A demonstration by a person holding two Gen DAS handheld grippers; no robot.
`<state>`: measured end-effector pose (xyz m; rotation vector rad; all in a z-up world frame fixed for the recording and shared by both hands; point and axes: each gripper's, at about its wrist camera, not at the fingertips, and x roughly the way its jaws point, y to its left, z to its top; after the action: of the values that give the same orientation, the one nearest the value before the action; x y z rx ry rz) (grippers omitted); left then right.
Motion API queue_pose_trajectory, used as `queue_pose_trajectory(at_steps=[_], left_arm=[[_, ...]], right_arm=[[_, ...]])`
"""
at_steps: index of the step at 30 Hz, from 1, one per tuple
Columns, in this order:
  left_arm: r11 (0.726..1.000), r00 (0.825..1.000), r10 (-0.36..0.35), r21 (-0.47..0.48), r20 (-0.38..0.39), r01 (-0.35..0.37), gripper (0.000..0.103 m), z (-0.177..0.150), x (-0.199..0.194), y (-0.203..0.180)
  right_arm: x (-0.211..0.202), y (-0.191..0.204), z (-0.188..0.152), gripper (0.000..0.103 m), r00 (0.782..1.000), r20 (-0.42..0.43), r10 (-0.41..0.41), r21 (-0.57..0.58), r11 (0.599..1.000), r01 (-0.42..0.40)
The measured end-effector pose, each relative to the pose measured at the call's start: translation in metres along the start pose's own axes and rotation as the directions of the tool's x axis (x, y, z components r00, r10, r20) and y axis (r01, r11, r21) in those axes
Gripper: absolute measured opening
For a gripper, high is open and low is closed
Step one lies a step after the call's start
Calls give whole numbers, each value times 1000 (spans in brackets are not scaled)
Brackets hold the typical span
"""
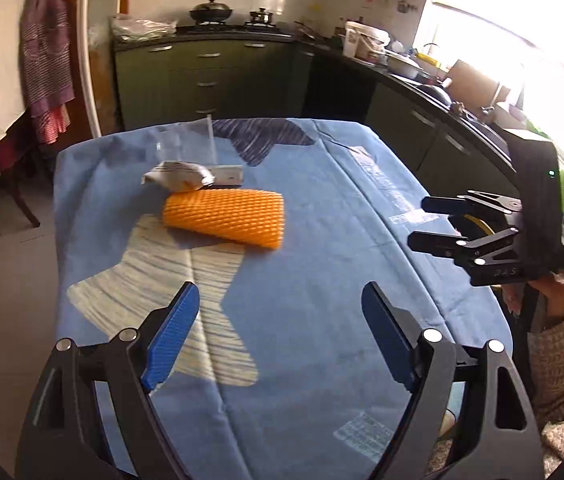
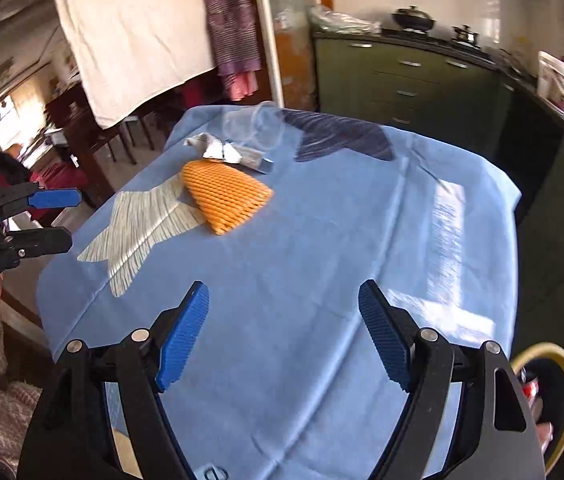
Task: Collect trash
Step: 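Grasp the orange foam net sleeve with the right gripper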
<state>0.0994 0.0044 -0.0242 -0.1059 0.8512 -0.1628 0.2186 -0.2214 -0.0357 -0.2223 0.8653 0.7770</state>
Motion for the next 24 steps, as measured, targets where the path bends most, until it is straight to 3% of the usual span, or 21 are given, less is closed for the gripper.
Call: queue_pose_trajectory(at_steps=[3,9,19,22,24], left_arm=[[998,1000,27,-54,-6,-27,79,-5,-6,25],[995,999,47,-93,-10,-47,80,-13,-7,49],[995,999,17,-102,-42,-21,80,-18,8,59],[993,999,17,-113,-48,-22,80,-20,9,62],[993,999,16,-115,-52,-22,80,-21,10,62]], right_arm=[[44,25,30,76,997,-19,75,-72,995,-76],[119,44,76,78,992,-98,75,-172,981,-91],[175,47,88,77,983,-175,59,-198,976,-94],[177,52,83,66,984,-172,42,-218,973,-79],[172,52,81,49,984,-167,69,-205,973,-103]])
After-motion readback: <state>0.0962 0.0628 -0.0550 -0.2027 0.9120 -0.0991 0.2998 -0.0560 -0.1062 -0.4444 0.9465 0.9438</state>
